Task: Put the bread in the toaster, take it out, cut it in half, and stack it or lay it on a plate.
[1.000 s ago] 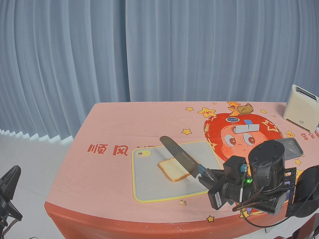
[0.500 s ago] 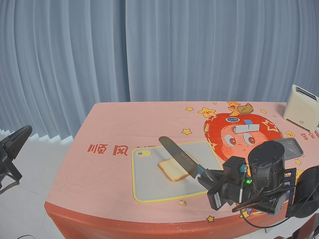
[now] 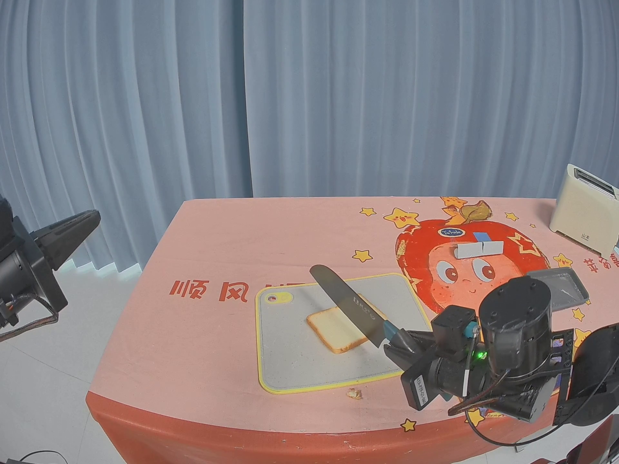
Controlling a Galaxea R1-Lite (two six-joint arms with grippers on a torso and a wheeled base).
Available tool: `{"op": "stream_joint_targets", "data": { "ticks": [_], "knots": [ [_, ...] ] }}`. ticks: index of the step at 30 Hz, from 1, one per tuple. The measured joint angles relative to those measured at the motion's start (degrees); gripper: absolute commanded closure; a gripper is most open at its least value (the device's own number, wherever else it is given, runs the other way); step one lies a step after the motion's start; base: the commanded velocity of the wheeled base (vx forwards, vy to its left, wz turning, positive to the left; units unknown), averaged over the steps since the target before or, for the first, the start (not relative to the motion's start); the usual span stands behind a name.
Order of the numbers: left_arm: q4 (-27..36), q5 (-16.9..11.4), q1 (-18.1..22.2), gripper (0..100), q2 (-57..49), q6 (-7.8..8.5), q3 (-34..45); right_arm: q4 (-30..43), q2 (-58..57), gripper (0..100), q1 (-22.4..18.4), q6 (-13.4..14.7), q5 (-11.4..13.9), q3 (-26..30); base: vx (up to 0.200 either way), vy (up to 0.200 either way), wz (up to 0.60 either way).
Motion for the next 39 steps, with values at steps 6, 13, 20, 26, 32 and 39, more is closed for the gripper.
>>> {"op": "stream_joint_targets", "data": {
  "ticks": [6,13,20,26,32,39],
  "knots": [
    [0.0,-1.5,-2.9,100,3.6,-0.05,-2.5,0.1,-0.2,100,0.9,0.1,-0.4,0.0,0.000,0.000,0.00],
    [-0.9,-1.7,-10.4,100,9.8,-0.07,-3.6,0.2,-0.1,100,1.3,0.1,-0.6,0.2,0.000,0.000,0.00],
    [-5.1,-2.9,-13.6,100,14.7,-0.51,-4.2,0.7,-0.3,100,1.5,0.3,-0.8,0.4,0.000,0.000,0.00],
    [-6.8,-4.4,-14.3,100,20.3,-0.55,-8.2,0.9,-1.2,100,0.8,0.3,-0.8,0.5,0.000,0.000,0.00],
    [-8.8,-5.4,-15.2,100,25.9,-0.71,-11.9,0.9,-1.6,100,0.5,0.3,-0.8,0.6,0.000,0.000,0.00],
    [-20.4,-6.0,-16.5,100,33.2,-1.69,-12.3,0.8,-1.3,100,-0.2,0.3,-0.8,0.7,0.000,0.000,0.00]
  ]
}}
